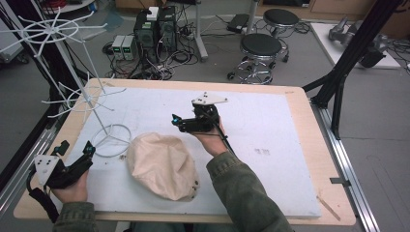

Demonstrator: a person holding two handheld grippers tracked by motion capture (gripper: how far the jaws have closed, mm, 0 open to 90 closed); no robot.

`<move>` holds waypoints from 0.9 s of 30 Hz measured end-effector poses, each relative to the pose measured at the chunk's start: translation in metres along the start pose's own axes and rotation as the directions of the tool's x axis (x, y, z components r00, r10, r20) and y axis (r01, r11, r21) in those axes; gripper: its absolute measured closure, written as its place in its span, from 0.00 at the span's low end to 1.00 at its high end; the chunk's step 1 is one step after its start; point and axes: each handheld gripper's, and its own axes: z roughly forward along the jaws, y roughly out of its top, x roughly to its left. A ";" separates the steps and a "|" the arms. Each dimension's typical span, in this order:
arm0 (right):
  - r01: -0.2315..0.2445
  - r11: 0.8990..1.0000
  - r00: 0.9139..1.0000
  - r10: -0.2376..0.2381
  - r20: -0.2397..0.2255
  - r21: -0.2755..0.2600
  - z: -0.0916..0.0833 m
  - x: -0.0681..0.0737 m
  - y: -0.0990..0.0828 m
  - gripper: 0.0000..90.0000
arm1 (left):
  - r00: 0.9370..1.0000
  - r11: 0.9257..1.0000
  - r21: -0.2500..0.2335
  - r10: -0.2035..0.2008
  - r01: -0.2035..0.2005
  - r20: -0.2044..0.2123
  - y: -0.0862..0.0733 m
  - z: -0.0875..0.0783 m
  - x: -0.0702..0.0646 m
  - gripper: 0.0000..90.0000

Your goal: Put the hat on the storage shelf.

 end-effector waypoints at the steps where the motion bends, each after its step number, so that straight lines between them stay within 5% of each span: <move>1: 0.000 1.000 1.000 0.000 0.000 0.000 0.000 0.000 0.000 0.11 | 1.000 1.000 0.000 -0.001 0.001 0.000 0.000 0.000 0.000 0.27; 12: 0.014 0.996 0.999 -0.012 -0.032 0.083 0.027 0.008 -0.012 0.11 | 1.000 1.000 0.003 -0.016 0.016 0.007 0.000 -0.001 0.002 0.27; 27: 0.044 0.975 0.996 -0.026 -0.085 0.219 0.056 0.013 -0.036 0.11 | 1.000 1.000 0.001 -0.019 0.019 0.008 0.000 -0.001 0.002 0.27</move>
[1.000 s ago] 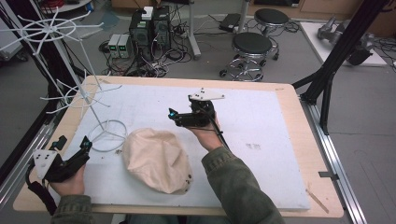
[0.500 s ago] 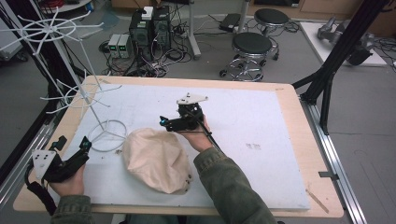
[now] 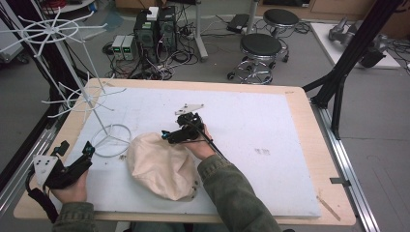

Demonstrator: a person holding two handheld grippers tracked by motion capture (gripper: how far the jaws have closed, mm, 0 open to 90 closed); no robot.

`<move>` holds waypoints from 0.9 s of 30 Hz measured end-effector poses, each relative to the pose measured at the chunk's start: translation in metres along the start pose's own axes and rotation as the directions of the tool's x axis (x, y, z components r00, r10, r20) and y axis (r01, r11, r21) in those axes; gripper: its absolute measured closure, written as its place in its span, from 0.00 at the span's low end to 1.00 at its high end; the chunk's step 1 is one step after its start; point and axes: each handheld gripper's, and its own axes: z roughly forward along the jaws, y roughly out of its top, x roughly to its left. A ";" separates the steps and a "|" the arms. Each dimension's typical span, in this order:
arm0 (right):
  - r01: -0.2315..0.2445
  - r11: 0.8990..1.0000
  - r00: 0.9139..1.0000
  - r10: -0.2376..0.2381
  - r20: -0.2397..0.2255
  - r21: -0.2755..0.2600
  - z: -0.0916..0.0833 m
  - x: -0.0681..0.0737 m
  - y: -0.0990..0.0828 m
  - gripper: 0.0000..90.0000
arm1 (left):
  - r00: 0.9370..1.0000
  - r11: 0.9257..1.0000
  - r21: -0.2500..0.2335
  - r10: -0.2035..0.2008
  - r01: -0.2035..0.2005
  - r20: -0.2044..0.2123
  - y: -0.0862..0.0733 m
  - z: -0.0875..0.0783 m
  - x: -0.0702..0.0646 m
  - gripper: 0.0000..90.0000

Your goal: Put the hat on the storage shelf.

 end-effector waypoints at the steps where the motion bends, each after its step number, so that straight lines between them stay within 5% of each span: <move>1: 0.004 1.000 1.000 -0.004 -0.001 0.007 0.002 0.000 -0.001 0.11 | 1.000 1.000 0.000 0.000 0.000 0.000 0.000 0.000 0.000 0.27; 22: 0.045 0.990 0.997 -0.038 -0.060 0.132 0.025 0.005 -0.017 0.12 | 1.000 1.000 0.006 0.005 -0.005 0.004 0.000 0.001 0.000 0.27; 25: 0.054 0.981 0.992 -0.031 -0.122 0.187 0.029 0.003 -0.021 0.24 | 1.000 1.000 0.006 0.004 -0.004 0.002 -0.001 0.001 0.000 0.27; 27: 0.087 0.977 0.991 -0.065 -0.114 0.197 0.030 0.006 -0.022 0.26 | 1.000 1.000 0.007 0.003 -0.003 0.003 -0.001 0.001 0.000 0.27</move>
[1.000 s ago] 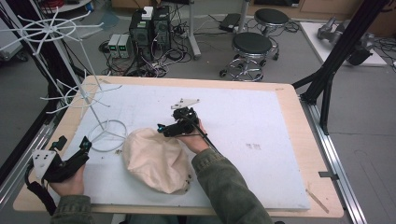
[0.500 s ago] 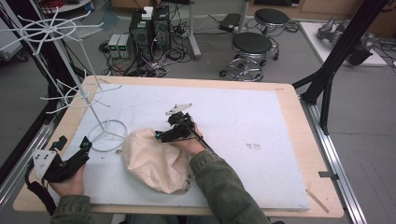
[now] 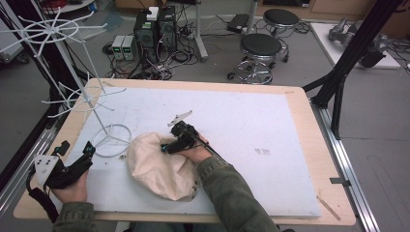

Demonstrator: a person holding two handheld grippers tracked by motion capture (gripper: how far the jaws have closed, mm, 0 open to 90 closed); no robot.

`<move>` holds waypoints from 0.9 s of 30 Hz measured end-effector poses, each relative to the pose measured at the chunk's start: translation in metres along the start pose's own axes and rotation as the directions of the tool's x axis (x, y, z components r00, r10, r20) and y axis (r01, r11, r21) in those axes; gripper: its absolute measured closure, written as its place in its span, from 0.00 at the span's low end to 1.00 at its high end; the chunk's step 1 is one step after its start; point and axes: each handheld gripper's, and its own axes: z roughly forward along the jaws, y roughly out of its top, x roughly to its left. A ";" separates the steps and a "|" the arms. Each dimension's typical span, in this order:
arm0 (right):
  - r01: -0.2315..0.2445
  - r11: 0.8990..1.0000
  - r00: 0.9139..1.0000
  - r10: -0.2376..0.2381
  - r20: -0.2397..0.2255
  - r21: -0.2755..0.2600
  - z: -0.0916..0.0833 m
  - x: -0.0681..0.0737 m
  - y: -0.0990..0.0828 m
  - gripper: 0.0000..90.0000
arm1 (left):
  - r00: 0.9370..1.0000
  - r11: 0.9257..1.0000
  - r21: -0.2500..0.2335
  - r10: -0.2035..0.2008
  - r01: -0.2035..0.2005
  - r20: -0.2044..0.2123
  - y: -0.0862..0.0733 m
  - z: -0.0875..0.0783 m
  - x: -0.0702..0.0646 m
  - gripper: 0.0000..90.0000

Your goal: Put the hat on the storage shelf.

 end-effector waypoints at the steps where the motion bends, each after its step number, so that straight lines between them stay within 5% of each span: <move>1: 0.008 1.000 1.000 -0.008 0.005 0.005 0.000 0.002 0.000 0.32 | 1.000 1.000 0.000 -0.001 0.001 0.000 0.000 0.000 0.000 0.27; 3: 0.041 0.999 0.999 -0.041 -0.008 0.013 -0.002 0.006 0.002 0.53 | 1.000 1.000 0.001 -0.001 0.001 0.000 0.000 0.000 0.000 0.27; 5: 0.079 0.997 0.997 -0.079 0.019 0.025 -0.002 0.012 0.003 0.62 | 1.000 1.000 -0.002 -0.002 0.002 0.002 0.000 0.000 -0.001 0.27; 10: 0.051 0.998 0.998 -0.052 0.046 0.020 -0.006 0.014 0.004 0.82 | 1.000 1.000 0.002 -0.003 0.003 0.001 0.000 0.000 0.000 0.27; 15: 0.083 0.997 0.991 -0.083 0.107 0.007 -0.007 0.023 0.006 0.87 | 1.000 1.000 -0.001 -0.009 0.009 -0.003 0.000 0.000 0.001 0.27; 27: 0.016 0.999 0.997 -0.014 0.082 -0.034 -0.012 0.024 0.004 0.87 | 1.000 1.000 -0.004 -0.008 0.008 0.000 0.000 -0.002 0.000 0.27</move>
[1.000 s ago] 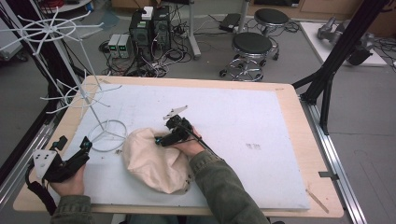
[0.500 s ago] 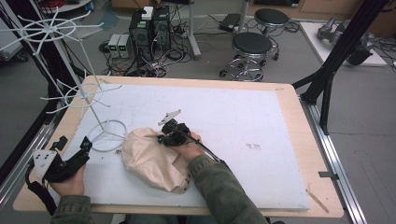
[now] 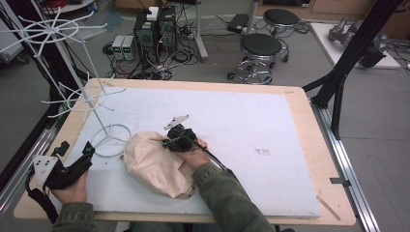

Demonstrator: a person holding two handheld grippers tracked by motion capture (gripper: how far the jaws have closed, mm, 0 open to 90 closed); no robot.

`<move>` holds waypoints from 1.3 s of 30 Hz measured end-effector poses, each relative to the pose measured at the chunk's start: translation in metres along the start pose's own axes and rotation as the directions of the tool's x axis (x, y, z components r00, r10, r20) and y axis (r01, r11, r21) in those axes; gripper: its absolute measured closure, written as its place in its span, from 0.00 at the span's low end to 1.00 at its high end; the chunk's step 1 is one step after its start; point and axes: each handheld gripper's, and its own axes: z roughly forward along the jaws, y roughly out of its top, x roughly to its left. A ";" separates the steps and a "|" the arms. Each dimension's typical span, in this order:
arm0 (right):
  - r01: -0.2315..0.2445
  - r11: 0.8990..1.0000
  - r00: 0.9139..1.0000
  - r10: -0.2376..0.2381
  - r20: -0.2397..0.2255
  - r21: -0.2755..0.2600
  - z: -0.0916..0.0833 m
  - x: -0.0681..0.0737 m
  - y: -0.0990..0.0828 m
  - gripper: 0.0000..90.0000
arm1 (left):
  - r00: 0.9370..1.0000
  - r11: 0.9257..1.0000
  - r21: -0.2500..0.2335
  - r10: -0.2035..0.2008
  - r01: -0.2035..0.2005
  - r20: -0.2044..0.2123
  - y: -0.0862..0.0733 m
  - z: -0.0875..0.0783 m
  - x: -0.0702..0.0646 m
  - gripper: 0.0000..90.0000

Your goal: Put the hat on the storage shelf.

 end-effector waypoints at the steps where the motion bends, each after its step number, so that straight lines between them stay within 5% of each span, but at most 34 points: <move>1: -0.017 1.000 1.000 0.017 -0.006 -0.013 -0.001 0.000 -0.001 0.87 | 1.000 1.000 0.000 0.000 0.000 0.001 0.000 0.000 0.000 0.27; 9: -0.093 0.990 0.995 0.095 0.011 -0.103 -0.017 -0.009 -0.002 0.86 | 1.000 1.000 0.003 0.002 -0.002 0.002 0.000 0.000 0.000 0.27; 18: -0.117 0.959 0.991 0.131 0.037 -0.259 -0.051 -0.014 0.008 0.86 | 1.000 1.000 0.002 0.002 -0.002 0.005 0.000 0.000 -0.002 0.27; 27: -0.099 0.909 0.992 0.125 0.037 -0.405 -0.085 -0.019 0.015 0.85 | 1.000 1.000 0.002 0.001 -0.001 0.008 0.000 0.000 -0.003 0.27; 32: -0.133 0.865 0.986 0.166 0.026 -0.484 -0.103 -0.028 0.017 0.85 | 1.000 1.000 0.002 0.004 -0.004 0.007 0.000 0.000 -0.003 0.27; 39: -0.133 0.819 0.984 0.178 0.026 -0.558 -0.121 -0.031 0.025 0.85 | 1.000 1.000 0.007 0.007 -0.007 0.008 -0.001 0.000 -0.003 0.27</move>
